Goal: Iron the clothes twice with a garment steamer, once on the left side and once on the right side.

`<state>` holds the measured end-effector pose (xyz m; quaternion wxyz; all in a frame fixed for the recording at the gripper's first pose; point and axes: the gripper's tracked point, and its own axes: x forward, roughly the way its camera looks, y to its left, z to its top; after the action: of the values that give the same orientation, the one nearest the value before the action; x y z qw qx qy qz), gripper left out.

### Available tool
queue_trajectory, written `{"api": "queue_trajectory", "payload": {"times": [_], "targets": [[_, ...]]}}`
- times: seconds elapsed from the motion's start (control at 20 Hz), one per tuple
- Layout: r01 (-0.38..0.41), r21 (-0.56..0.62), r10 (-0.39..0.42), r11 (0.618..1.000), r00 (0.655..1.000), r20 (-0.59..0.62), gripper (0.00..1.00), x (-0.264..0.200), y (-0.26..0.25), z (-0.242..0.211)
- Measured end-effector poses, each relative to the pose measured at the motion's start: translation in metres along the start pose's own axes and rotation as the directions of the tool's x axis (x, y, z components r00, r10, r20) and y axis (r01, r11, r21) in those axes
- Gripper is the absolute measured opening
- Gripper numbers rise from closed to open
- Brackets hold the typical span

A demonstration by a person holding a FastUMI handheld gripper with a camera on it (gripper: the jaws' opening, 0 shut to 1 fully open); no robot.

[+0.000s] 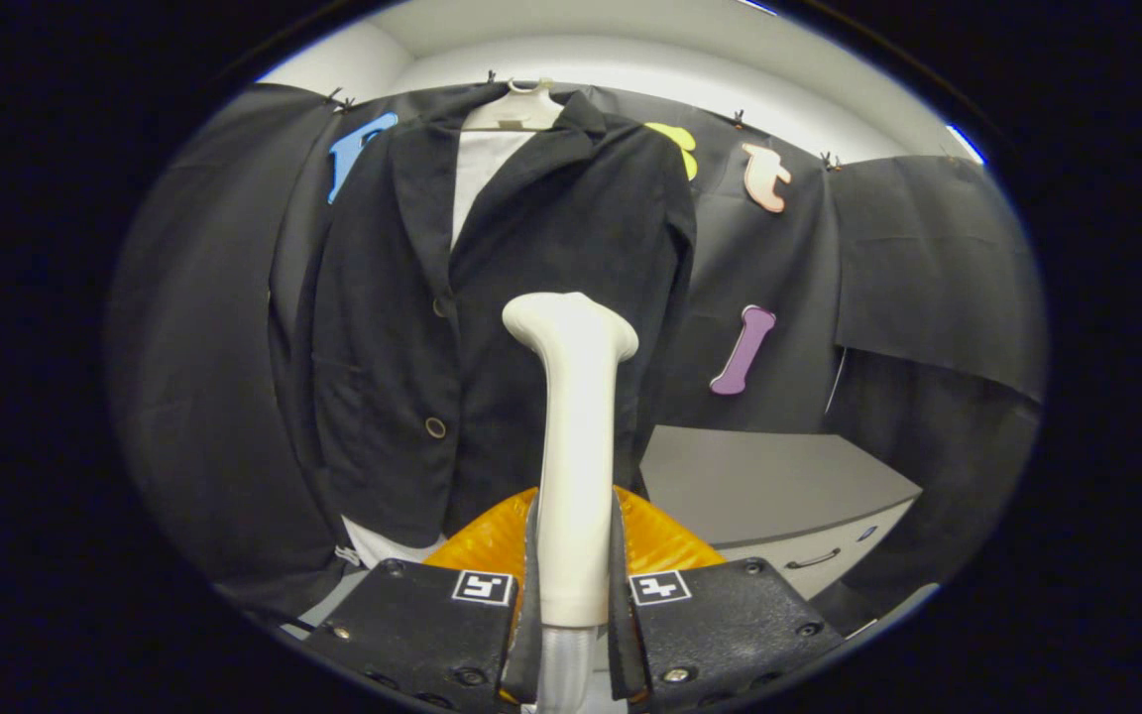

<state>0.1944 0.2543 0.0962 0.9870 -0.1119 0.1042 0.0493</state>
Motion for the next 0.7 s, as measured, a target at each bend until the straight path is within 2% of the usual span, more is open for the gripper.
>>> {"api": "queue_trajectory", "payload": {"times": [0.7], "targets": [[-0.017,-0.061,0.014,0.998,0.998,-0.059,0.30,-0.019,0.012,-0.077]]}}
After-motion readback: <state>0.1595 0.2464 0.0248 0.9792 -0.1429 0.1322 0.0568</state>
